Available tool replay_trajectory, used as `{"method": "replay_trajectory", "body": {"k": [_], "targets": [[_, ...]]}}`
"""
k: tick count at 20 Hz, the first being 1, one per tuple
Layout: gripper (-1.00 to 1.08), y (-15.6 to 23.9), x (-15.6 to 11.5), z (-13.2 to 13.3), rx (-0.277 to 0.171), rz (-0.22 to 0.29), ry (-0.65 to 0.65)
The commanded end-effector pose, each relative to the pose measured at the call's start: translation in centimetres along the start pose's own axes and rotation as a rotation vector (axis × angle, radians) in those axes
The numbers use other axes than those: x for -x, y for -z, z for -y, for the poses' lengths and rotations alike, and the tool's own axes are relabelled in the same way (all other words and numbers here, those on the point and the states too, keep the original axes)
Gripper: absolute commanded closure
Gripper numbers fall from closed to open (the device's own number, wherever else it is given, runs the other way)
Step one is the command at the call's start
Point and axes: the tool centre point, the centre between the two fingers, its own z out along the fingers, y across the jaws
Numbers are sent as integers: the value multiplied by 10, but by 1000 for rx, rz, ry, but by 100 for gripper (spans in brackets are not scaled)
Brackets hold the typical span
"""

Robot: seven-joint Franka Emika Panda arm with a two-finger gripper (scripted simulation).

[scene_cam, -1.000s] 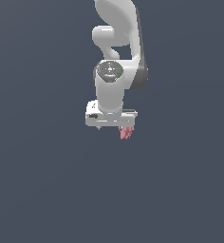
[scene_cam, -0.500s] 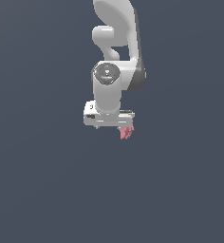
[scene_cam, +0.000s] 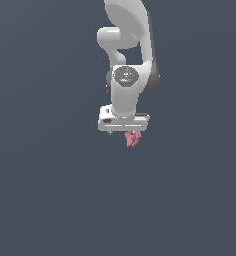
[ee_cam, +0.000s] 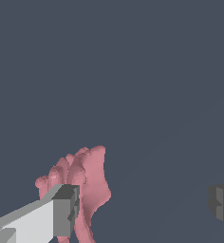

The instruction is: Pick up the object and move it to a goal position.

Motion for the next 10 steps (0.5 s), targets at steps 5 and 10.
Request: {"method": "replay_trajectory", "body": {"k": [5,10], "targets": [[-92,-14,24,38,-4,-34,71],[-92,-20,37,56,-7,-51,106]]}}
